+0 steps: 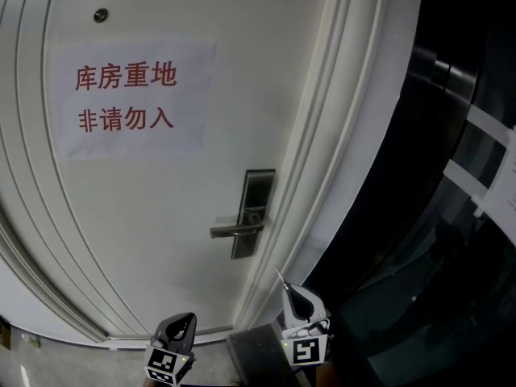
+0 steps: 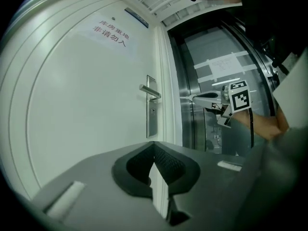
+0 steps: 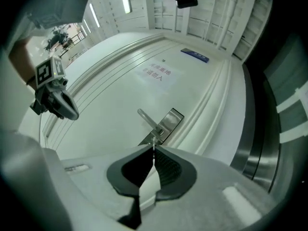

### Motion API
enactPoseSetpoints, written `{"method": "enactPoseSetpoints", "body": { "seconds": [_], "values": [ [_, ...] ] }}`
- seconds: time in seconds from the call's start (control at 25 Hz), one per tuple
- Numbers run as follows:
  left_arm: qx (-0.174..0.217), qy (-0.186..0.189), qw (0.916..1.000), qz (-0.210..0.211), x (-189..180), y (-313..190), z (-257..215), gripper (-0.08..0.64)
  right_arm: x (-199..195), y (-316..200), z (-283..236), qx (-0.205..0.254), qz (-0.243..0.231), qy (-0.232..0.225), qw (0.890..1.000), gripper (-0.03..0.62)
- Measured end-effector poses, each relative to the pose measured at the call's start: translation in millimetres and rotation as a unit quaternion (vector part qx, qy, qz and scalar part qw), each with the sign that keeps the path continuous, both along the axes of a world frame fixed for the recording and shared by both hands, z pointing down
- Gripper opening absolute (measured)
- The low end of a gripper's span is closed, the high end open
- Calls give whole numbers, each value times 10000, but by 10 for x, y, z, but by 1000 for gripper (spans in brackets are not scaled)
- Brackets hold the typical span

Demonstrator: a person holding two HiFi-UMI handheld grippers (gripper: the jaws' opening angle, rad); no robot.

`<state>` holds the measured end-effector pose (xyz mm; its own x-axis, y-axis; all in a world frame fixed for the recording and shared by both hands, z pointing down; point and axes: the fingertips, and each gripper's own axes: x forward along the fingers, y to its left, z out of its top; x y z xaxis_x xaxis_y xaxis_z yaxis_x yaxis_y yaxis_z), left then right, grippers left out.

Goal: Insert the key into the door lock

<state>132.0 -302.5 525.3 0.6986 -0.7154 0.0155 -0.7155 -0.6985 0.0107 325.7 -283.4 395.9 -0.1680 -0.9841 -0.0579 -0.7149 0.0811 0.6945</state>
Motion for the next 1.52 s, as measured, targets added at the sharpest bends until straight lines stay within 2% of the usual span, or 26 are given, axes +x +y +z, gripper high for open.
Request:
{"method": "enactPoseSetpoints", "body": {
  "seconds": [0.16, 0.32, 0.52, 1.08, 1.52],
  "values": [
    [-5, 14, 9999, -168, -65, -34, -8, 2, -141, -220, -113, 190, -284, 420, 9985, 11],
    [-8, 4, 9996, -282, -116, -48, 6, 2, -211, -427, -64, 93, -304, 993, 9946, 11],
    [-30, -14, 9992, -389, -178, -53, 14, 2, -229, -648, 72, -5, -280, 1355, 9904, 11],
    [-106, 32, 9975, -697, -364, -88, 64, 2, -260, -1087, 189, -79, 4, 2070, 9783, 11],
    [-193, 74, 9964, -818, -454, -158, 106, 2, -198, -1272, 285, -222, 164, 2250, 9740, 11]
  ]
}}
